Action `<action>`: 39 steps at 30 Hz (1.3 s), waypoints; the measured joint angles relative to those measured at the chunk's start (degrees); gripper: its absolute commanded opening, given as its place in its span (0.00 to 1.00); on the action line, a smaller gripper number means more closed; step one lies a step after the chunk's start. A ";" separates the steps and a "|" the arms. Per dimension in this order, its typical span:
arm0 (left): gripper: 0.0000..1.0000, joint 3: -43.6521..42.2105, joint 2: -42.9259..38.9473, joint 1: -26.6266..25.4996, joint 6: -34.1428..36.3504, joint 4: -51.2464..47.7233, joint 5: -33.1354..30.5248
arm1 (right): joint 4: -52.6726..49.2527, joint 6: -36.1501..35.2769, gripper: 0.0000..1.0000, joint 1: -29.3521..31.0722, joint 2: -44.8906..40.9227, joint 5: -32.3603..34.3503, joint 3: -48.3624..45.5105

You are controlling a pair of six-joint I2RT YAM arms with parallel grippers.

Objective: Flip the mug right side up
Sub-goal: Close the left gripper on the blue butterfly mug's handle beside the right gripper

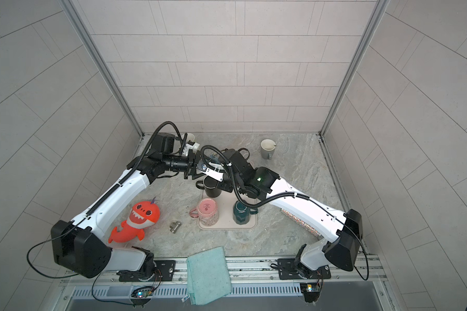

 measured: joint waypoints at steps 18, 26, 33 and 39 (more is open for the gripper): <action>0.26 -3.08 -0.04 -0.13 -2.05 3.89 3.30 | -0.17 -2.54 0.00 0.92 0.00 1.95 -0.76; 0.09 -4.70 -0.35 -0.42 -2.86 4.48 3.63 | -0.04 -3.56 0.00 1.44 0.00 2.32 -2.12; 0.00 -5.07 -0.46 -0.76 -2.27 4.70 3.34 | -0.02 -3.52 0.00 1.53 0.00 2.36 -2.56; 0.00 -5.07 -0.61 -1.62 -0.83 4.74 0.85 | 1.53 -3.28 0.00 1.51 -0.24 3.08 -4.17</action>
